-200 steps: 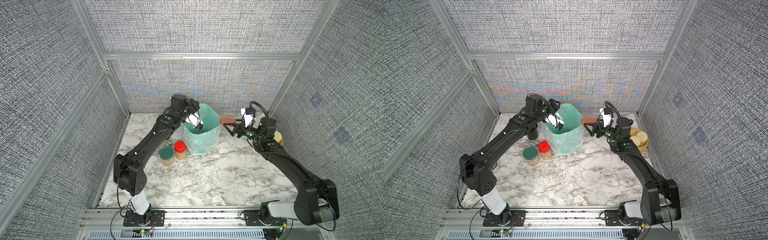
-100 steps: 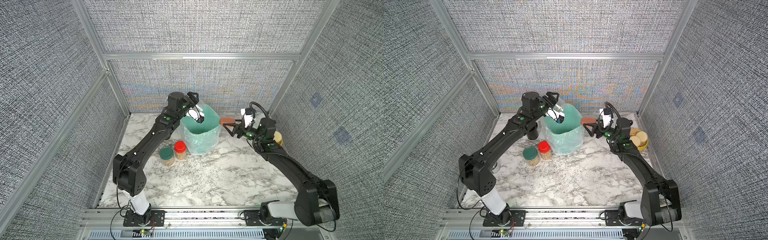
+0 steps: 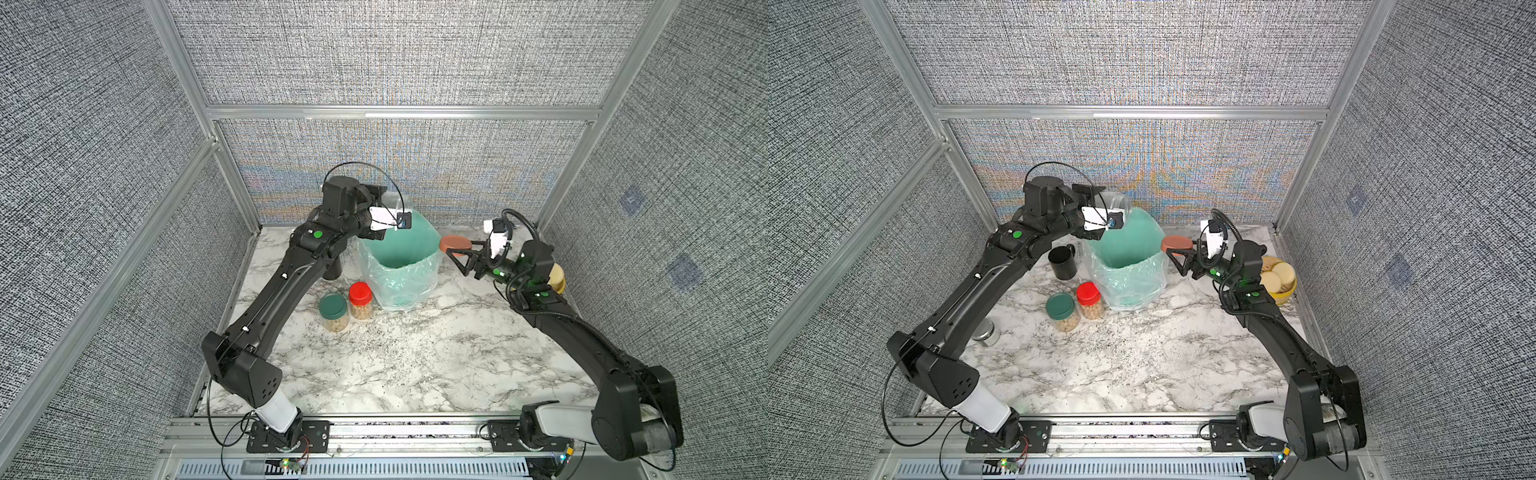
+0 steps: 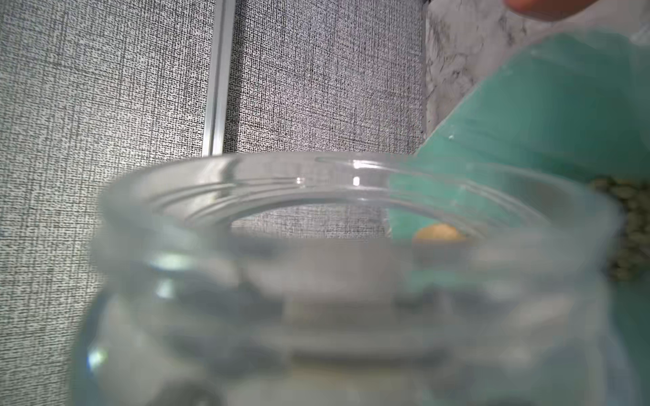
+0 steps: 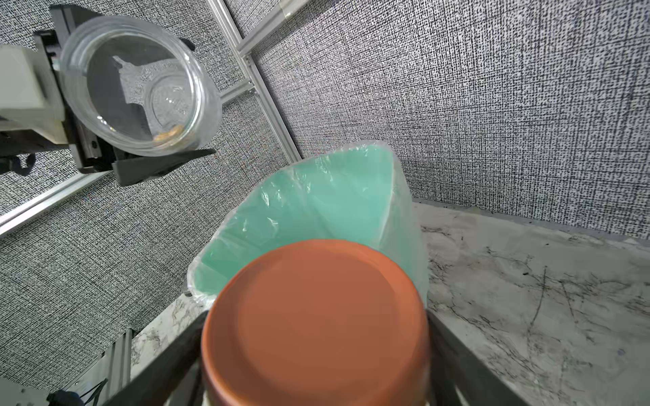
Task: Empty moldy peanuts from jars
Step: Pour the moldy peanuts from the jar into the trash bin, then place the lid at the center of the board.
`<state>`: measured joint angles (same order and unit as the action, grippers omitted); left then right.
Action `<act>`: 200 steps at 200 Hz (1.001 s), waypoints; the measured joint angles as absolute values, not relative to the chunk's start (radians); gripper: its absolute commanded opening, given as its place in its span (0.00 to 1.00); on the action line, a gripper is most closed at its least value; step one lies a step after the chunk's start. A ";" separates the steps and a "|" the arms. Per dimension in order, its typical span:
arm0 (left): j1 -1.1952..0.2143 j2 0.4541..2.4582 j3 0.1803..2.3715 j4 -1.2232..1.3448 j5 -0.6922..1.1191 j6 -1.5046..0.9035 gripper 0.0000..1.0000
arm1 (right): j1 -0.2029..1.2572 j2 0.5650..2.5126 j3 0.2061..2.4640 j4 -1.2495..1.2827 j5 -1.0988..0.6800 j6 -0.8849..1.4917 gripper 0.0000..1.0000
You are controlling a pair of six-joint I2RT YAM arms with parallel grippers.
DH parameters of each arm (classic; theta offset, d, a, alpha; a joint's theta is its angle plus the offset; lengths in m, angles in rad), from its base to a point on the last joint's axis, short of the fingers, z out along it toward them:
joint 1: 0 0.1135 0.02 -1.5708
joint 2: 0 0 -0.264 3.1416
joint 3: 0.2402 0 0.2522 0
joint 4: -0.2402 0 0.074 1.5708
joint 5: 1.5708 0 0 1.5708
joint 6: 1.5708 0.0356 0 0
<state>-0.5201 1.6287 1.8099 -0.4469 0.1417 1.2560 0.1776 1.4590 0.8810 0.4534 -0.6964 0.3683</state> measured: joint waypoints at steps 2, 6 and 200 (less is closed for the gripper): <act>-0.520 1.628 1.811 -0.451 0.144 1.249 0.00 | 0.178 1.459 0.881 0.455 -0.696 0.368 0.63; -0.520 1.627 1.814 -0.458 0.150 1.238 0.00 | 0.178 1.459 0.880 0.456 -0.696 0.369 0.64; -0.513 1.488 1.678 -0.366 0.232 1.008 0.00 | 0.184 1.434 0.842 0.491 -0.689 0.394 0.64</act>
<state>-0.5133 1.4879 1.6783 -0.3664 0.2317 1.0080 0.1844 1.4342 0.8417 0.4911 -0.6888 0.3943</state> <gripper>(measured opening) 0.867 0.859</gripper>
